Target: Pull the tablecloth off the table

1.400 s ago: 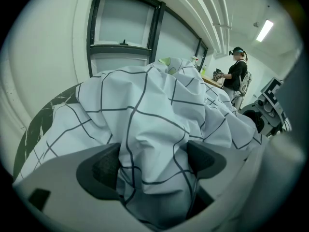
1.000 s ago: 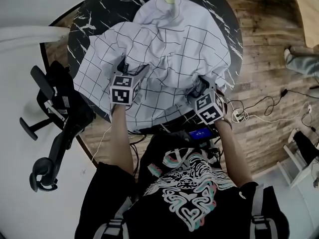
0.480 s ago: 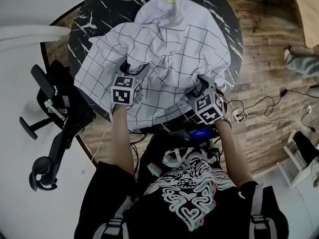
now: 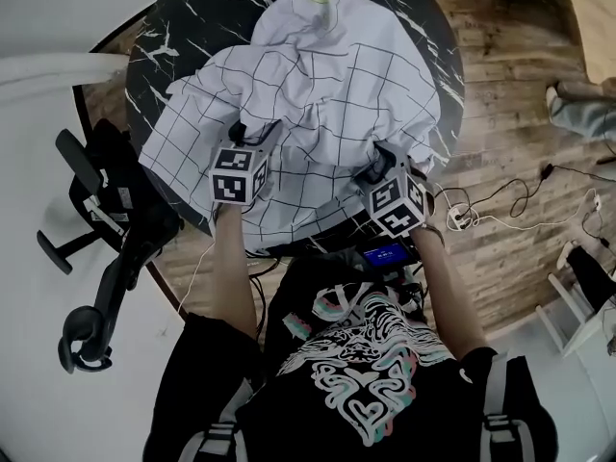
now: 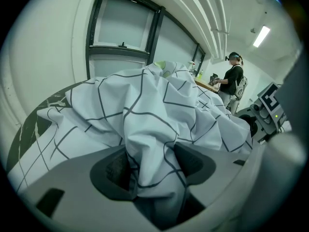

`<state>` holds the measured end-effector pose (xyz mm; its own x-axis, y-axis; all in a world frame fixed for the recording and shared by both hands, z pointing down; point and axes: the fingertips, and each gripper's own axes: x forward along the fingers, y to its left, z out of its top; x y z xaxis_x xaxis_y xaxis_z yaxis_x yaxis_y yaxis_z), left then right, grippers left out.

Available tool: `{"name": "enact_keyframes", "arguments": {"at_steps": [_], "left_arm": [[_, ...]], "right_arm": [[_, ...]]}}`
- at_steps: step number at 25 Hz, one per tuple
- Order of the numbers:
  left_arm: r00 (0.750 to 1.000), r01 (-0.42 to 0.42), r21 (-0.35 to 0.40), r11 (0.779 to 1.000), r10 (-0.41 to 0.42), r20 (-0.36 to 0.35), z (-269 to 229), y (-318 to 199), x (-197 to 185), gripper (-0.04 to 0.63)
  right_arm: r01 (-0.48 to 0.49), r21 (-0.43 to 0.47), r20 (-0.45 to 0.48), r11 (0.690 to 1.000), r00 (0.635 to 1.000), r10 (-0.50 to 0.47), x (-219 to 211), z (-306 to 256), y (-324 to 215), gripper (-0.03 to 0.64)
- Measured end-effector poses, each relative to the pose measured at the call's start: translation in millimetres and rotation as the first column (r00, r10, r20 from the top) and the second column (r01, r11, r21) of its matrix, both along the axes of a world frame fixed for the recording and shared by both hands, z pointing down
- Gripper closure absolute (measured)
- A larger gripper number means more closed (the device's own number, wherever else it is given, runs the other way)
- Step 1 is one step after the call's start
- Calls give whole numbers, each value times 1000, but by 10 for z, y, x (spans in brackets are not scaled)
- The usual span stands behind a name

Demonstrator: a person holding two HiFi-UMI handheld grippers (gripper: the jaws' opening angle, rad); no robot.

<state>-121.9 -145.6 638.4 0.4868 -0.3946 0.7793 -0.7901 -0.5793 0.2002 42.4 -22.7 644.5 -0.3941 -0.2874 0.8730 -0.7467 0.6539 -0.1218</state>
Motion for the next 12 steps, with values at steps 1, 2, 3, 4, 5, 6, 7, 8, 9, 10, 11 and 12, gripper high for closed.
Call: {"name": "enact_keyframes", "arguments": {"at_steps": [1,2,3,4,5,6,7,8,9,10,11,12], "left_arm": [[1000,0,-3,1000,0,-1,3,10,9,322],[1000,0,-6,1000,0,-2,5,20,20,328],[1000,-1,-8,1000,1,-3,6,28,32,333],[1000,-2,-9,1000,2,-3,4,35,42,337],[1000,-3,-8,1000,2,-4,2,40,52,342],[1000,-3,-8,1000,3,-4,-1,44,60,345],[1000,-3,-8,1000,3,-5,-2,49,67,349],[1000,-3,-9,1000,3,-4,-1,56,72,354],[1000,-3,-10,1000,3,-4,0,65,78,356],[1000,-4,-11,1000,4,-4,0,75,87,359],[1000,-4,-11,1000,4,-5,-2,85,100,360],[1000,-4,-10,1000,3,-7,-6,96,114,362]], "right_arm": [[0,-2,-2,1000,1000,0,1,4,8,333],[1,-4,-4,1000,1000,-1,4,6,12,333],[3,-4,-4,1000,1000,-3,5,6,11,334],[5,-3,-4,1000,1000,-5,4,4,7,336],[6,-3,-2,1000,1000,-6,2,3,1,337],[7,-2,-2,1000,1000,-7,-2,3,-5,339],[7,-1,-1,1000,1000,-7,-7,3,-10,341],[7,-2,0,1000,1000,-7,-13,3,-12,341],[7,-3,1,1000,1000,-7,-18,2,-13,342],[7,-5,2,1000,1000,-7,-21,-1,-14,344],[6,-7,4,1000,1000,-6,-23,-6,-16,345],[5,-8,5,1000,1000,-5,-27,-11,-19,347]]}}
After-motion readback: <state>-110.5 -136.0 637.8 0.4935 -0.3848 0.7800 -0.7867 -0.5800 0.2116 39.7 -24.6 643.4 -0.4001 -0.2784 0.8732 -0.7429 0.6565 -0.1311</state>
